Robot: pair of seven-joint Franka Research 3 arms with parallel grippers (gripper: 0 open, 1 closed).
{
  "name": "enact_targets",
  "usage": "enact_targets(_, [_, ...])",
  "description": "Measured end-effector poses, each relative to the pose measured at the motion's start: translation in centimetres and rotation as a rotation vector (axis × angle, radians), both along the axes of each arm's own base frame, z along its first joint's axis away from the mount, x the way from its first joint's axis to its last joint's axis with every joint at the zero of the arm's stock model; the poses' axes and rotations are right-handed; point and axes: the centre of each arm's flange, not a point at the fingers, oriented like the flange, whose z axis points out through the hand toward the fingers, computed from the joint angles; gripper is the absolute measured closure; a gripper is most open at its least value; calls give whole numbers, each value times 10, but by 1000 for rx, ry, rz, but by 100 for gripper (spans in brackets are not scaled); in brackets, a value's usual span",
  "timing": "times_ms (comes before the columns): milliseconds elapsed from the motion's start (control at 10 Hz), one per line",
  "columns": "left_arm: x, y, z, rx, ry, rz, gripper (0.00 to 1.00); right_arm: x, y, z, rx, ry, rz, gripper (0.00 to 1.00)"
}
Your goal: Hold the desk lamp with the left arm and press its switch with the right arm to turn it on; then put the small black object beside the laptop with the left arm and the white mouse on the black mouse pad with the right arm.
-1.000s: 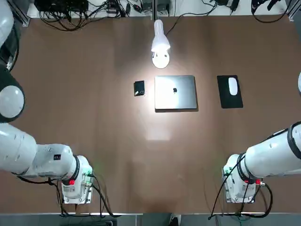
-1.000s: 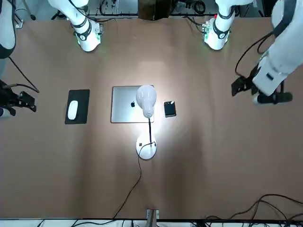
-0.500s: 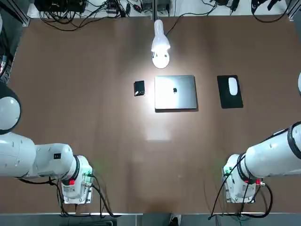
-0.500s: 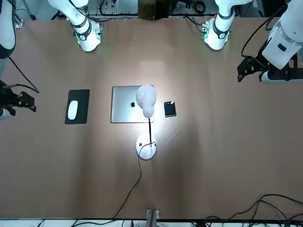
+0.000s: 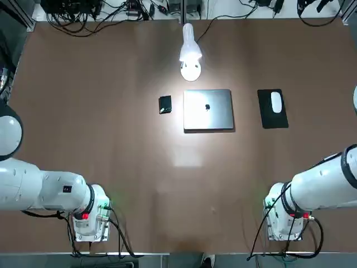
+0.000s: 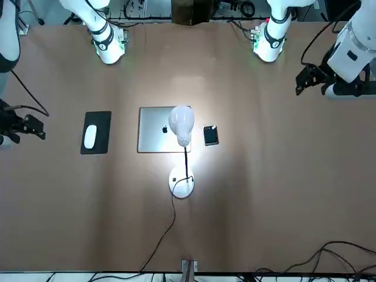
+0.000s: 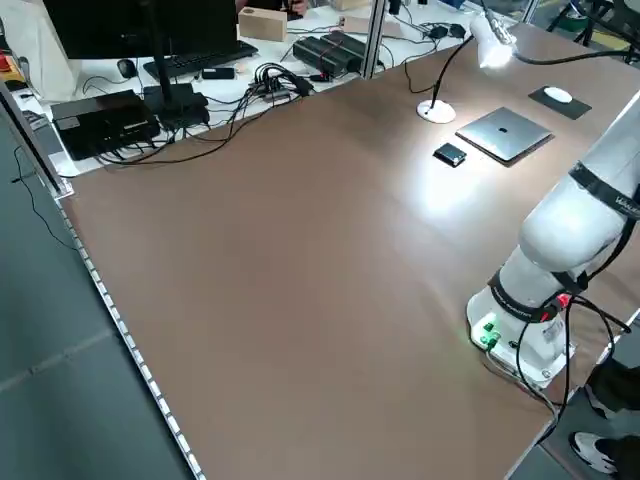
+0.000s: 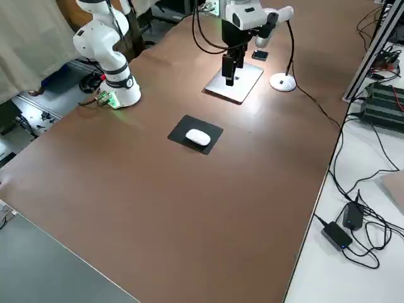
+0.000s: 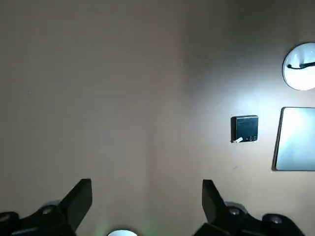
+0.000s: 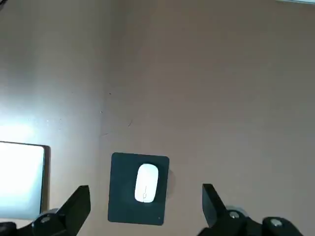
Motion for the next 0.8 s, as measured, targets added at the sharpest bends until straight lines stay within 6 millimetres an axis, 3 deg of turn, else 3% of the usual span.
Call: enact_targets(800, [2,15,-8,6,-29,-17,1,0,0,0,0,-1,-3,0])
